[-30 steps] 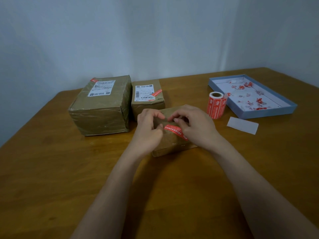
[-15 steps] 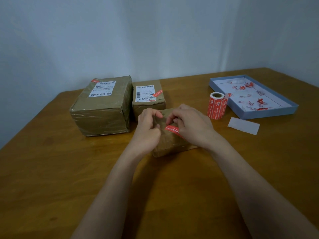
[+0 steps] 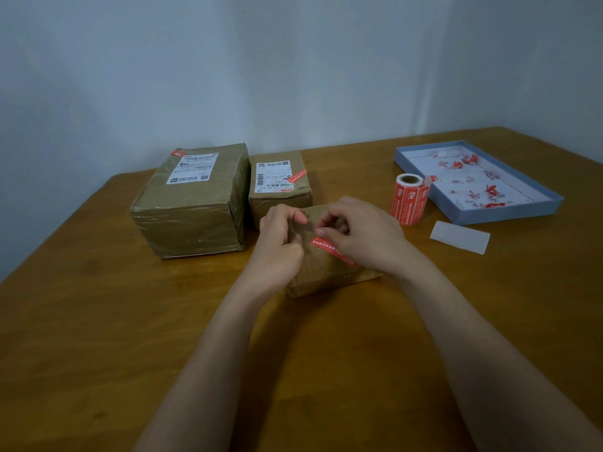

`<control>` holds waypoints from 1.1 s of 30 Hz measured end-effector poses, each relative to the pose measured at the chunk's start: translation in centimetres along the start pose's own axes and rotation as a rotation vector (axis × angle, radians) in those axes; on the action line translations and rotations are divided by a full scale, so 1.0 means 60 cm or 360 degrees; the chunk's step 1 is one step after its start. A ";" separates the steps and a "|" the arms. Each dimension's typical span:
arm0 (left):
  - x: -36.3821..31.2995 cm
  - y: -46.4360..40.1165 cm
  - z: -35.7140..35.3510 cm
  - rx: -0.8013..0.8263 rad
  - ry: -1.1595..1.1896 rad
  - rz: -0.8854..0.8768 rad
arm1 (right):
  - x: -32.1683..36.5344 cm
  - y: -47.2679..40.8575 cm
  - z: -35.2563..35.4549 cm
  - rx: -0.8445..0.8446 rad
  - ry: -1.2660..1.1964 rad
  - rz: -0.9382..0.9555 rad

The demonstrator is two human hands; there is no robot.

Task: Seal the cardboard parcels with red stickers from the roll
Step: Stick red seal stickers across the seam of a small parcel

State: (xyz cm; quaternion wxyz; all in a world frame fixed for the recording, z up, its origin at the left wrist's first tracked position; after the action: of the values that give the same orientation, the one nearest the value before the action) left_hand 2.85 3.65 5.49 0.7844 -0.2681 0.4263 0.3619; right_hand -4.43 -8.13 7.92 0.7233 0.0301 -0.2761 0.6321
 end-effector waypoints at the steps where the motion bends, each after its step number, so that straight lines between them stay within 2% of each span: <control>1: 0.000 0.000 0.000 0.0001 0.0000 0.0005 | 0.000 -0.001 0.002 0.0011 -0.0004 -0.0035; 6: -0.002 0.001 0.000 0.0003 -0.0011 0.0011 | 0.001 -0.010 0.003 0.0116 -0.0005 -0.0203; 12: 0.000 0.001 0.000 0.0006 0.0018 0.0023 | 0.013 -0.012 -0.003 0.0191 0.0143 -0.0259; 20: 0.000 0.000 0.000 -0.0003 0.0026 0.0027 | 0.032 -0.006 -0.008 0.0163 0.0421 -0.0105; 25: 0.002 0.000 0.000 -0.0004 0.0034 0.0033 | 0.025 -0.001 -0.011 0.0063 0.0358 -0.0085; 33: -0.005 0.003 0.001 -0.0010 -0.0003 -0.0006 | 0.009 0.010 -0.003 -0.0046 0.0024 -0.0038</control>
State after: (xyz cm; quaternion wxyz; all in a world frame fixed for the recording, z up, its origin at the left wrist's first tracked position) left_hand 2.61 3.73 5.75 0.7846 -0.2710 0.4240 0.3621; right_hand -4.89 -7.46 7.85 0.7333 0.0183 -0.2793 0.6196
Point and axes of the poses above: each hand's wrist, its own y-axis away from the middle knuckle, its own z-axis out of the back of the hand, x = y × z, the point moved 5 cm from there along -y, towards the middle knuckle, and after that the axes turned 7 degrees about z, right-handed, at the moved point
